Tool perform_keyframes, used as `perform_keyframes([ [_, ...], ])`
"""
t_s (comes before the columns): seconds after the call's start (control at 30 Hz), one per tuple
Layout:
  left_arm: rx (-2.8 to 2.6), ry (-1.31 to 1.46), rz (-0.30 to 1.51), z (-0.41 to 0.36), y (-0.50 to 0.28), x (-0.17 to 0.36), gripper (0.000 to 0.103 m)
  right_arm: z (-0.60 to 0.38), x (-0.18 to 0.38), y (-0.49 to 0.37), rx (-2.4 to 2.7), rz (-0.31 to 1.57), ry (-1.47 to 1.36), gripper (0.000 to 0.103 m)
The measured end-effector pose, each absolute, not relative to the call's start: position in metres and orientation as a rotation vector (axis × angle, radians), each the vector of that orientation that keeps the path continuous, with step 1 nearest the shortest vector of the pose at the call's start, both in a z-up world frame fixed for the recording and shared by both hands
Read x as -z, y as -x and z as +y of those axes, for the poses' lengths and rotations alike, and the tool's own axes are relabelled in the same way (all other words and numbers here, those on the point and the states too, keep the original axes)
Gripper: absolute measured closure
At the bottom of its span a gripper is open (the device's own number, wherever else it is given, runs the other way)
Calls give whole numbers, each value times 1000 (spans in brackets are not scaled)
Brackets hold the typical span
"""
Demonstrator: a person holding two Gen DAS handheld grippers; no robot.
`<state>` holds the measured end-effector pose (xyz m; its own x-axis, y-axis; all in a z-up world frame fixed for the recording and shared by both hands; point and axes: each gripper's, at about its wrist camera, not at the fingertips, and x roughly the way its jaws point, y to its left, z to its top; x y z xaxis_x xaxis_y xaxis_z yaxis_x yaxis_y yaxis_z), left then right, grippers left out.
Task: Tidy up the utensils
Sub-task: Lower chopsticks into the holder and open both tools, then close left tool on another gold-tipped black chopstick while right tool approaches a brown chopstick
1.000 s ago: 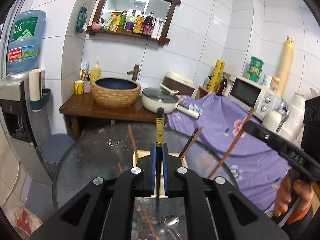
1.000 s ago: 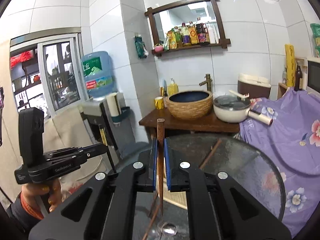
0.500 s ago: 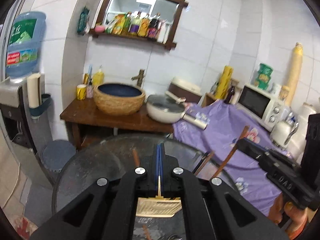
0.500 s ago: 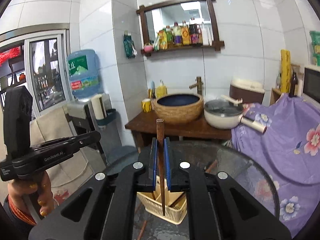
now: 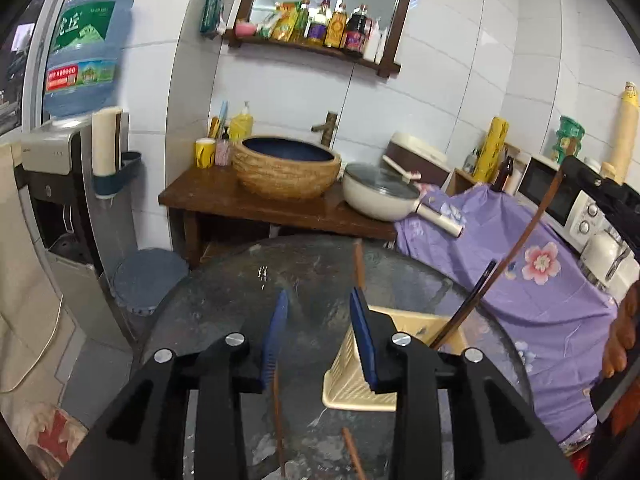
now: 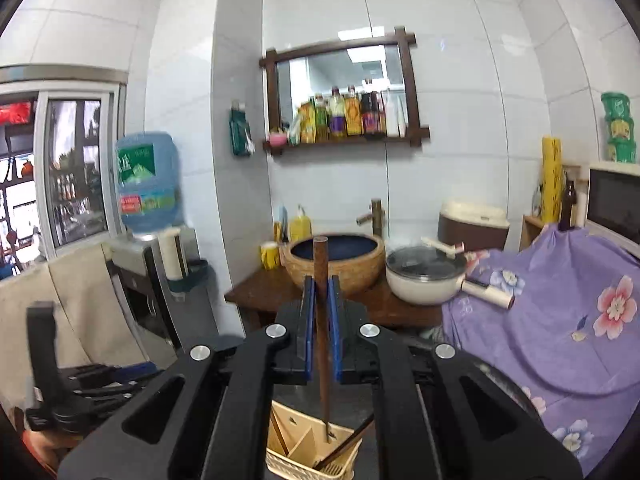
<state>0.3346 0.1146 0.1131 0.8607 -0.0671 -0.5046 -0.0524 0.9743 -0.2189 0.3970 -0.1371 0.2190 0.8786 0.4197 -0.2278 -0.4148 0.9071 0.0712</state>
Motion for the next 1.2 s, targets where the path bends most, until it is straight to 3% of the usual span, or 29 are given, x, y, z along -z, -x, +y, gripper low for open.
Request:
perform_keyframes([
  [0.07,-2,216,561,120,-332,-103,70,-134,-199,-405,-443,278,-36,96],
  [0.13,-12,211,570,128,-323,-95,61,-131,-185,-410,-441,308,-36,96],
  [0.2,-31,193,568,135,-311,-87,29,-126,-167,-413,-458,347,-14,96],
  [0.27,-75,141,544,147,-286,-66,19,-119,-152,-417,-485,403,19,95],
  [0.3,-98,131,541,153,-276,-57,19,-116,-142,-416,-468,423,50,94],
  [0.37,-186,182,570,184,-247,-26,19,-118,-137,-411,-433,394,65,73],
  [0.4,-188,227,592,195,-236,-14,19,-121,-136,-407,-426,372,58,44],
  [0.43,-185,267,608,205,-228,-5,19,-122,-135,-404,-418,365,60,36],
  [0.67,-281,358,707,226,-175,47,19,-118,-127,-362,-470,318,90,36],
  [0.9,-269,301,752,186,-160,63,21,-102,-100,-315,-547,364,153,32],
  [1.1,-203,296,827,152,-163,84,53,-89,-63,-296,-605,455,177,32],
  [1.2,-191,282,854,140,-167,92,59,-89,-48,-292,-620,490,163,32],
])
